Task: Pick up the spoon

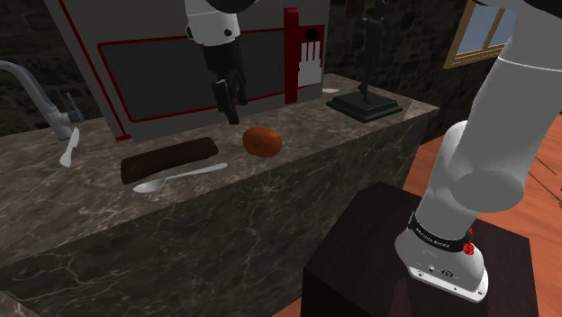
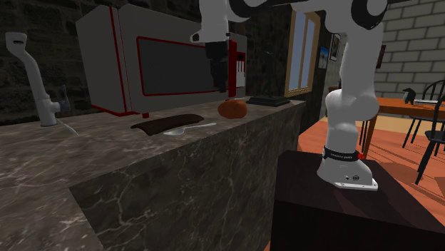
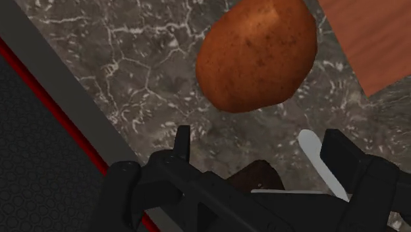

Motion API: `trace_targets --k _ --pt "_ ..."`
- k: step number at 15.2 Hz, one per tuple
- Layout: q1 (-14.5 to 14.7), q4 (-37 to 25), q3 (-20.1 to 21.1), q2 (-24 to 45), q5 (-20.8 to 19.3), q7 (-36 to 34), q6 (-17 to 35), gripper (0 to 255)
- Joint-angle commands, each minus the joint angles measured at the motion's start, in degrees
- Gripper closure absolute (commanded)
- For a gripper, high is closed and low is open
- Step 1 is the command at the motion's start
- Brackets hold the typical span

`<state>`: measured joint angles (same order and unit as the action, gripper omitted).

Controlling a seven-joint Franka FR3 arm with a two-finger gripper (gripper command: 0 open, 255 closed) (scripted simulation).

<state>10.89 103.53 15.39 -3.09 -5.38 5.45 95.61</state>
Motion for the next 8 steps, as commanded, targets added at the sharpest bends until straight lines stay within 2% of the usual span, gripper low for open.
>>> trace_targets --k 1,8 --pt "1.3 -3.9 1.5 4.3 -1.8 0.8 -0.8 0" --pt "7.5 -17.6 5.8 18.5 -8.8 3.5 -4.9 0"
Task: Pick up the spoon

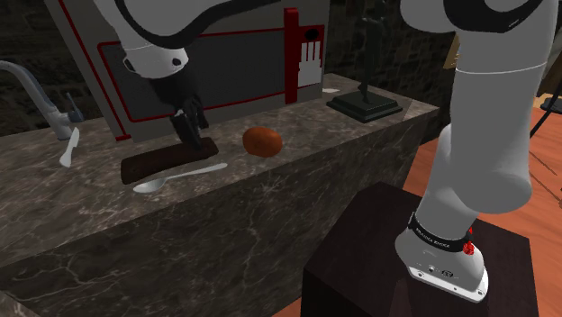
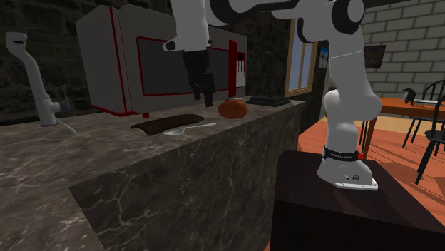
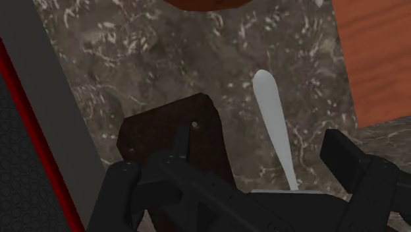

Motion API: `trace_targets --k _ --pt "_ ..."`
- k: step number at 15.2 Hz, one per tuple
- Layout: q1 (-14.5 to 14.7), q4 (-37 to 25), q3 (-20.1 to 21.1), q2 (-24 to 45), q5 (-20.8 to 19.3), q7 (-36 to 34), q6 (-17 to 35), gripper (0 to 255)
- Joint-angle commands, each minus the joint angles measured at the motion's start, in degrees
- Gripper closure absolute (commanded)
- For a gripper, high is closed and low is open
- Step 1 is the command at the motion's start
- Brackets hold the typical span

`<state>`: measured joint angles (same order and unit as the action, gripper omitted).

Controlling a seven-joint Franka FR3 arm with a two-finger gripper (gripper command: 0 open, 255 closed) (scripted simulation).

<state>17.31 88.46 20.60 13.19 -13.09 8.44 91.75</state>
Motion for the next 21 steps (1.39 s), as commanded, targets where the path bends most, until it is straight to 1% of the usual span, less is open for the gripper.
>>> trace_targets --k 1,3,4,11,13,14,21 --pt "2.1 -4.6 1.1 4.2 -2.2 0.9 -1.8 0" --pt "4.5 -8.7 1.9 8.2 -4.3 2.0 -3.3 0" --pt "4.9 -9.3 2.0 8.9 -4.6 2.2 -3.5 0" --pt "4.4 -3.8 1.8 9.1 -4.8 1.1 2.1 0" --pt "4.4 -3.7 1.8 9.1 -4.8 1.1 2.1 0" --pt "4.3 -3.7 1.8 9.0 -4.8 1.2 2.1 255" --pt "4.3 -3.7 1.8 9.0 -4.8 1.2 2.1 255"
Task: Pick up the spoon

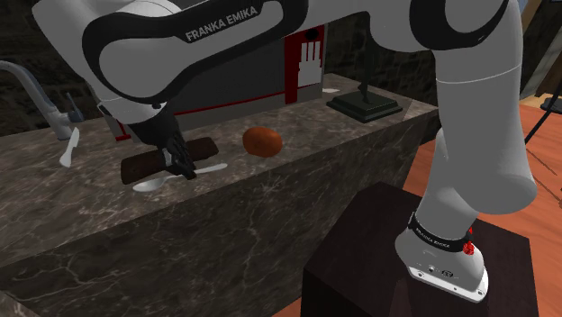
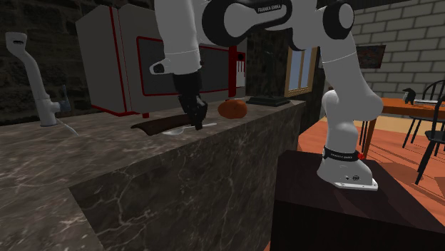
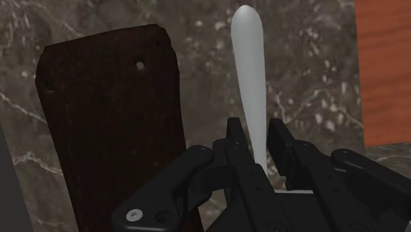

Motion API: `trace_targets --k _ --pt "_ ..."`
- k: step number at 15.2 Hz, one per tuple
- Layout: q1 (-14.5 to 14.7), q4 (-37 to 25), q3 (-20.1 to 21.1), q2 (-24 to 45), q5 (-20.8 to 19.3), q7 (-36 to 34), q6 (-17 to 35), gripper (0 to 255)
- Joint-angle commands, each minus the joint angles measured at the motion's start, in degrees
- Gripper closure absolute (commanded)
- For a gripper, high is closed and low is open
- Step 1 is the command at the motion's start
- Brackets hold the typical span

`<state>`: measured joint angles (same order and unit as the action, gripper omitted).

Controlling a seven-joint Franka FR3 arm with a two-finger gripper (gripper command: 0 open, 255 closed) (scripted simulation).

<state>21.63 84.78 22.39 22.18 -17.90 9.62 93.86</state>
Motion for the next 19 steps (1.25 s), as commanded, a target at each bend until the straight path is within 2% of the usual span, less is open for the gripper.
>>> trace_targets --k 1,17,19 --pt "0.0 0.0 0.0 0.0 0.0 0.0 0.0 255" --pt "1.5 -12.5 0.2 0.7 -0.1 2.0 -11.6 255" --pt "1.5 -12.7 0.2 0.7 -0.1 2.1 -11.8 255"
